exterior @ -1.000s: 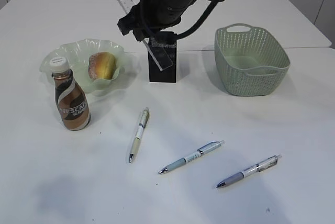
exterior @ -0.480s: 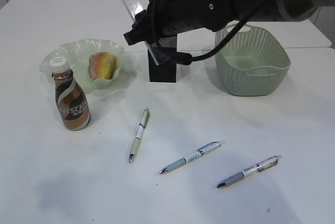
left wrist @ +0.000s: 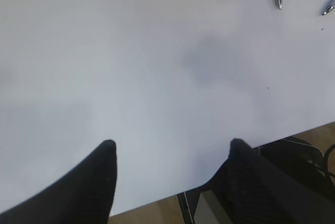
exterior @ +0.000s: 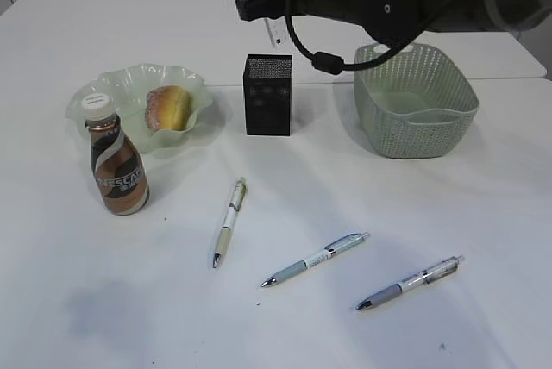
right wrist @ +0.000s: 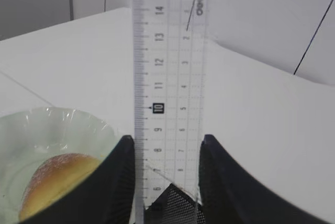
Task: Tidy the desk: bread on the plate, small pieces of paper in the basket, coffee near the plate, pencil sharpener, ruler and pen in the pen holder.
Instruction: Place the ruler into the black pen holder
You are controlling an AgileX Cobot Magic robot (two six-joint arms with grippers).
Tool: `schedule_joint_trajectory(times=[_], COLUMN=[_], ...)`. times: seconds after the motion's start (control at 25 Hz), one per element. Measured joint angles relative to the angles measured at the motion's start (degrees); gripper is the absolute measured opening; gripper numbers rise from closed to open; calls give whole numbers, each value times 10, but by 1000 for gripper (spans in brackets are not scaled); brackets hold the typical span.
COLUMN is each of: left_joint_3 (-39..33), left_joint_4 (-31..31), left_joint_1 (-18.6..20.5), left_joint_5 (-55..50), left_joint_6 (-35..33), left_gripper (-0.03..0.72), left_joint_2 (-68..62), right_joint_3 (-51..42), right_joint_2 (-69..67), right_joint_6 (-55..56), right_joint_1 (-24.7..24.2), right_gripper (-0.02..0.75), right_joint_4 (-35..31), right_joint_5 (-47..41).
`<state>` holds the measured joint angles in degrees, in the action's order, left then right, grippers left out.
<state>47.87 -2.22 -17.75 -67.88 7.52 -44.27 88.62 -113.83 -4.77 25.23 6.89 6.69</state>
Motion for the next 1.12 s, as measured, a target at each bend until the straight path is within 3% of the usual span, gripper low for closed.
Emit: schedule_joint_trajectory(times=[0.64, 1.12], left_joint_3=[0, 0], left_joint_4=[3, 4], left_joint_1=[0, 0], left_joint_5=[43, 64], left_joint_6=[0, 0], left_gripper=[466, 466], left_joint_2=[0, 0], right_joint_3=[1, 62], right_joint_2=[-96, -156], right_joint_6=[0, 0], right_joint_1=[-29, -34], right_gripper=[299, 299], right_joint_4=[-5, -6], right_joint_5=[222, 238])
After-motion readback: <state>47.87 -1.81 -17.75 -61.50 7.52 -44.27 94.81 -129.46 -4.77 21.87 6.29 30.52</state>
